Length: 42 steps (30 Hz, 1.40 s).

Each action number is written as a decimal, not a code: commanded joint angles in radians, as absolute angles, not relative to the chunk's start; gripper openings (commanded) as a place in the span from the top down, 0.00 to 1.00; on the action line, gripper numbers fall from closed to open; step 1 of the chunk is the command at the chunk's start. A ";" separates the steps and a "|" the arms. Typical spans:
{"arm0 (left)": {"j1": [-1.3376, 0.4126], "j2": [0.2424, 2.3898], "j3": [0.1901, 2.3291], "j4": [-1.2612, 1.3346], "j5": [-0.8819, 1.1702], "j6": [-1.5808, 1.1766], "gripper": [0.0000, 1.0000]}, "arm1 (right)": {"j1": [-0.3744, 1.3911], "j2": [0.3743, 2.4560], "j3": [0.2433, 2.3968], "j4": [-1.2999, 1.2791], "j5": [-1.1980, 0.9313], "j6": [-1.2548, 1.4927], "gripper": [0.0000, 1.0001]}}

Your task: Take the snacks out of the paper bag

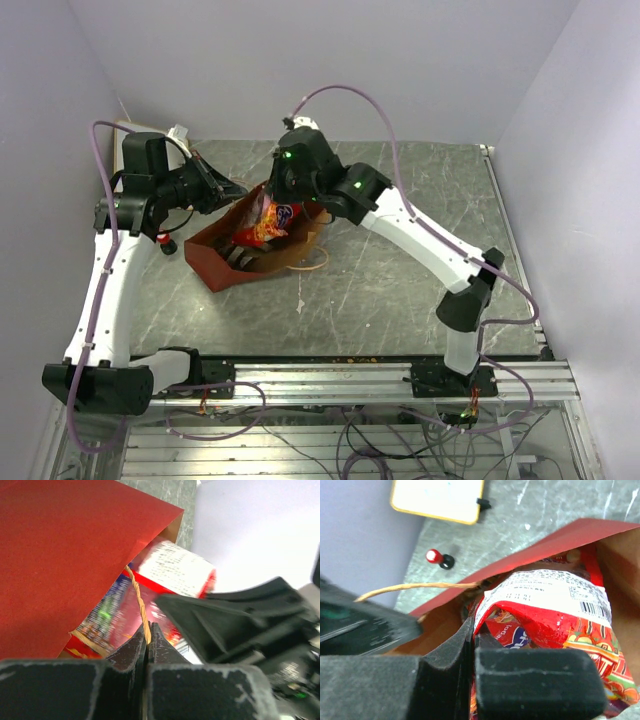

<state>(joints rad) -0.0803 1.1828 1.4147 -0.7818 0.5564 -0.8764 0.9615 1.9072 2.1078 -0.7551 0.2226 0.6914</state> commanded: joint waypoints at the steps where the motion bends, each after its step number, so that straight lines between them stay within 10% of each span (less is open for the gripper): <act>1: -0.077 1.186 1.437 -0.784 0.549 -0.876 0.93 | 0.958 1.775 2.214 -0.644 0.213 0.690 1.00; 15: -0.077 1.181 1.460 -0.843 0.493 -0.915 0.93 | 0.925 1.477 2.177 -0.745 0.388 0.600 1.00; 29: -0.077 1.228 1.487 -0.856 0.499 -0.864 0.93 | 0.920 1.097 1.534 -0.852 0.754 0.657 1.00; 42: -0.077 1.242 1.450 -0.775 0.560 -0.863 0.93 | 0.539 1.285 1.341 -0.466 0.455 0.521 1.00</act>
